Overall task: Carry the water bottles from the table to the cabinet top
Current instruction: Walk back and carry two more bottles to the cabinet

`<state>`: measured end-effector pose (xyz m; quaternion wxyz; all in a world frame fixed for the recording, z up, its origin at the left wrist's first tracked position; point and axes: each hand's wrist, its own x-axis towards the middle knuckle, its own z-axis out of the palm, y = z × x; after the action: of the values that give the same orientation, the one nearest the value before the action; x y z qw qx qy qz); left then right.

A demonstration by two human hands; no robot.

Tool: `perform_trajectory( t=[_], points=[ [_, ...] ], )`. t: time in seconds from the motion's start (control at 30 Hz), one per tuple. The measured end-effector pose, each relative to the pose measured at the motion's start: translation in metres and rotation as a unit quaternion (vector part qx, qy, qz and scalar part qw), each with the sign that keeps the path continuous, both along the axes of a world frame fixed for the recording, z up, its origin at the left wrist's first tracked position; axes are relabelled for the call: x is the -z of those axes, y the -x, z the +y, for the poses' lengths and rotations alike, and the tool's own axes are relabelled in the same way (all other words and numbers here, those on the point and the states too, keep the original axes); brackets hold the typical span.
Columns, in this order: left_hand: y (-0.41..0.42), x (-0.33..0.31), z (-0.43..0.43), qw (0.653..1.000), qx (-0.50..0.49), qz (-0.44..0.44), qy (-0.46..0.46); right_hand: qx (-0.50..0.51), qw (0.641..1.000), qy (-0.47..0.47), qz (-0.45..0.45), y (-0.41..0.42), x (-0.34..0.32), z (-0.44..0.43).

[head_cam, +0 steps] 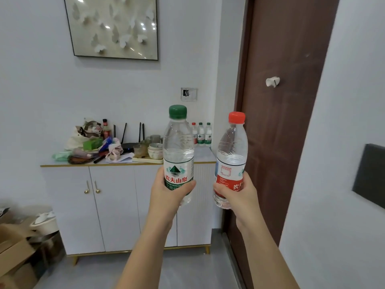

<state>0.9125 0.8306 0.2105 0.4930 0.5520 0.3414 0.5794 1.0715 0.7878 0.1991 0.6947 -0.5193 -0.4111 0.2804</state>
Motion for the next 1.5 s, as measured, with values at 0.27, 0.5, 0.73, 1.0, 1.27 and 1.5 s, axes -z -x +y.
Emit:
perform_trajectory(
  t=[0.27,0.5,0.73,1.0,1.27,1.5],
  points=[
    [-0.053,-0.004,0.124,1.0,-0.023,0.001,-0.005,-0.019,1.0,-0.009,0.007,-0.064,0.001,0.134],
    [-0.084,-0.006,0.204,0.998,-0.064,-0.006,-0.018,-0.021,1.0,-0.017,0.004,-0.104,-0.005,0.231],
    [-0.124,0.01,0.278,0.999,-0.048,-0.012,-0.015,-0.008,1.0,-0.017,0.001,-0.135,0.004,0.3],
    [-0.17,0.026,0.394,1.0,-0.001,-0.003,-0.026,0.028,0.999,-0.017,-0.011,-0.171,0.02,0.41],
    [-0.212,0.022,0.545,0.999,0.029,0.01,-0.017,0.085,0.996,0.008,-0.013,-0.207,0.019,0.553],
    [-0.244,0.066,0.638,0.997,0.053,0.038,0.041,0.109,0.992,0.065,0.007,-0.235,0.058,0.625]
  ],
)
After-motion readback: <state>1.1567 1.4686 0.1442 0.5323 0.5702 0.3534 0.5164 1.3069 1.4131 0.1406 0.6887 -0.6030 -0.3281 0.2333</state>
